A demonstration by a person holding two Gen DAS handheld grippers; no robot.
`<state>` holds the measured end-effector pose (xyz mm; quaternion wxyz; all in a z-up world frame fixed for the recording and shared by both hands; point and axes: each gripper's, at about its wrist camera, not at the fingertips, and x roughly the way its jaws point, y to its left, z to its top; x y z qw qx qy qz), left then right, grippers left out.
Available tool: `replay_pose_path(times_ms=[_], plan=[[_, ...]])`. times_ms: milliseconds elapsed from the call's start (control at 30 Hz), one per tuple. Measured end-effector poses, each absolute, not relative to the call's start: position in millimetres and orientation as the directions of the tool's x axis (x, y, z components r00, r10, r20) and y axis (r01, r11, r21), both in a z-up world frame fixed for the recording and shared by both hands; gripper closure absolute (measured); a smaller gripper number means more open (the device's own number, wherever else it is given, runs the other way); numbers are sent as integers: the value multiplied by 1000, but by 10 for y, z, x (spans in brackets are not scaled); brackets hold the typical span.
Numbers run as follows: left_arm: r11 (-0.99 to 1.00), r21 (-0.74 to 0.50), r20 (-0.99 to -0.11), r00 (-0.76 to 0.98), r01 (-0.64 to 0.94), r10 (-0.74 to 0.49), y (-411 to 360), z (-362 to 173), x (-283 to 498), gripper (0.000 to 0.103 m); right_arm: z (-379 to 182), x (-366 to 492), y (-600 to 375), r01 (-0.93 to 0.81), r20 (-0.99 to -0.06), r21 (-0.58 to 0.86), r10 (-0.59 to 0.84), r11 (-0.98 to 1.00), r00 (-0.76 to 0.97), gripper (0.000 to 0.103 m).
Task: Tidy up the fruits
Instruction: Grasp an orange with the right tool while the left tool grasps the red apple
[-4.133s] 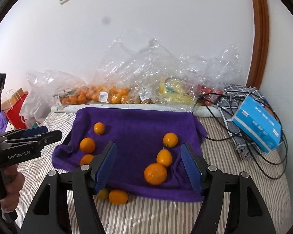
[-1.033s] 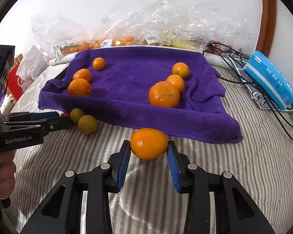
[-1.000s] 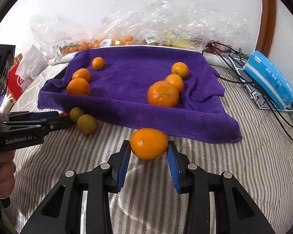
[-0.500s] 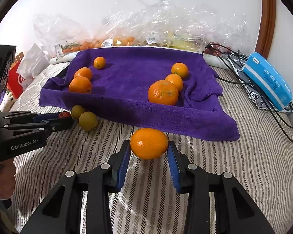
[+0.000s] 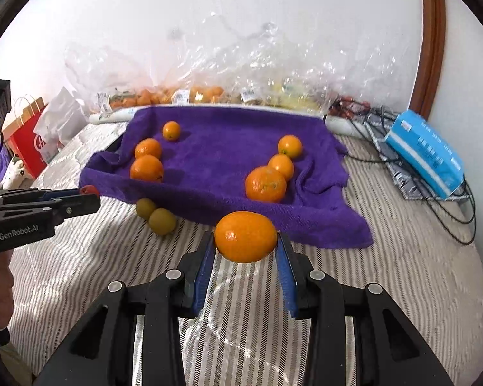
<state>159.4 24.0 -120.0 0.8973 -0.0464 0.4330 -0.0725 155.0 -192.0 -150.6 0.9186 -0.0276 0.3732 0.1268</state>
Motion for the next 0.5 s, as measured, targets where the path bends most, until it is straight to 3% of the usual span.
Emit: replay_pose_path(times_ms=[500], plan=[[983, -168, -706, 687, 70, -169, 332, -508, 1534, 79, -952, 1530, -1999, -253, -608, 42, 226, 966, 761, 65]])
